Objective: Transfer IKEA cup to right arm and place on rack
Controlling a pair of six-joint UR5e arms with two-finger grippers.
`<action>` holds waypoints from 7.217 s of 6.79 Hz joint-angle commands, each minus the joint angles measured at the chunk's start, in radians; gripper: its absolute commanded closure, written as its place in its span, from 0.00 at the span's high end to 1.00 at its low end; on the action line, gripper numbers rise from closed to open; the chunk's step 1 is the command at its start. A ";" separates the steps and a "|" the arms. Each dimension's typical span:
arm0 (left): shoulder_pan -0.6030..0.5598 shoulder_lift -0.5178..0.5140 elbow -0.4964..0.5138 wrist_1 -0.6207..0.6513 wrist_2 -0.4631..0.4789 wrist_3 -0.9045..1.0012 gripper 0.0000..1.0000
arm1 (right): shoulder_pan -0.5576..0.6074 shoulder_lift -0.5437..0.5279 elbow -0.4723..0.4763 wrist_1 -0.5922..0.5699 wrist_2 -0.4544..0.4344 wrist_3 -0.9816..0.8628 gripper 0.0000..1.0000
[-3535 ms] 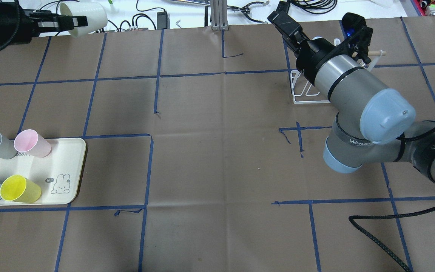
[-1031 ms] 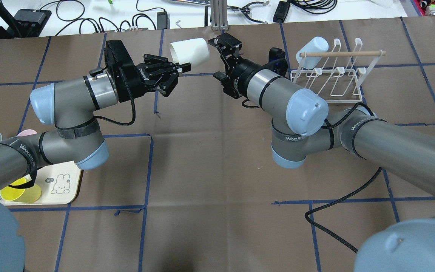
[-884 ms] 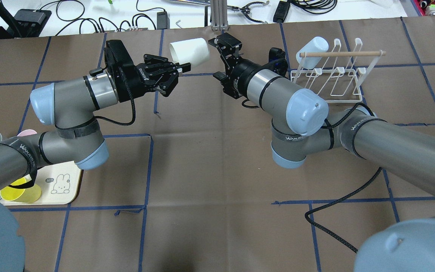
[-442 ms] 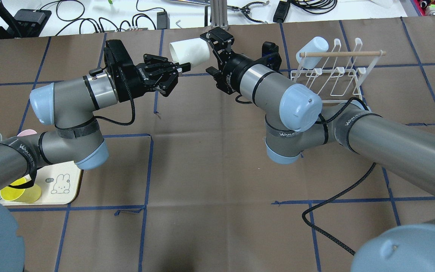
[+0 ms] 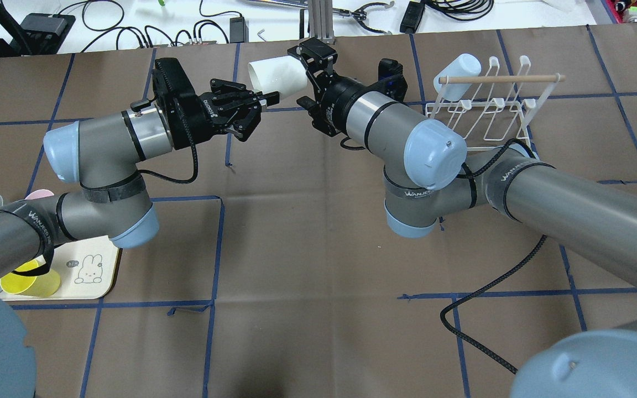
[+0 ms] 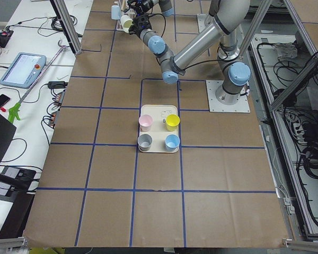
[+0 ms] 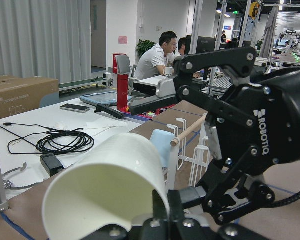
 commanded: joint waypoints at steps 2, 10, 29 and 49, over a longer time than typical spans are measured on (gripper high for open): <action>0.000 0.002 0.000 0.000 0.001 -0.003 0.09 | 0.028 0.055 -0.053 0.001 -0.004 0.000 1.00; 0.000 0.001 0.000 0.000 0.004 -0.008 0.09 | 0.029 0.057 -0.072 0.008 -0.016 -0.011 0.78; 0.109 0.054 0.184 -0.250 0.459 -0.209 0.99 | -0.213 -0.021 -0.058 0.017 -0.057 -0.781 0.24; -0.115 0.262 0.606 -1.784 1.190 -0.423 1.00 | -0.617 0.138 -0.037 0.005 -0.125 -1.744 1.00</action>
